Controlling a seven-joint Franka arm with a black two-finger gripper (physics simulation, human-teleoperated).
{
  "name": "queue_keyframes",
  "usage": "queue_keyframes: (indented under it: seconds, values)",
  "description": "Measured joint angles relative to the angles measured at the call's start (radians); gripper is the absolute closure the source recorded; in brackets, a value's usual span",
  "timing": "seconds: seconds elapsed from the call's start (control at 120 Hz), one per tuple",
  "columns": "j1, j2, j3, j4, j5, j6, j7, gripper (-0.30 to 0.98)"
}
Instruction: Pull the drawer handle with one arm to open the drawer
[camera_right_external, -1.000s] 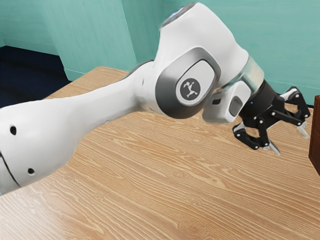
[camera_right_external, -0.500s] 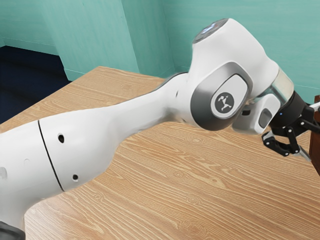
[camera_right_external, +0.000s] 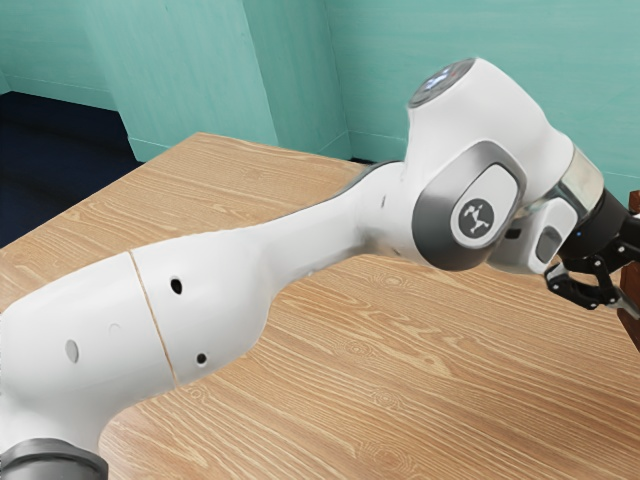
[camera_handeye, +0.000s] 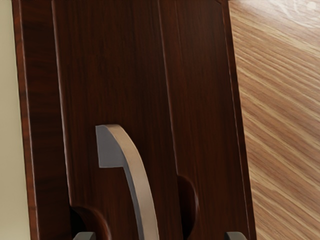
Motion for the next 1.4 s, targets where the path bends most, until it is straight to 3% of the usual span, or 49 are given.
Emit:
queue_keyframes:
  seconds: [0.167, 0.55, 1.4]
  values:
    - [0.005, 0.025, -0.011, 0.001, -0.001, 0.02, 0.017, 0.42]
    - [0.008, 0.03, -0.008, -0.017, -0.002, 0.054, 0.044, 0.68]
    - [0.079, -0.341, -0.005, -0.497, -0.031, 0.068, 0.086, 0.78]
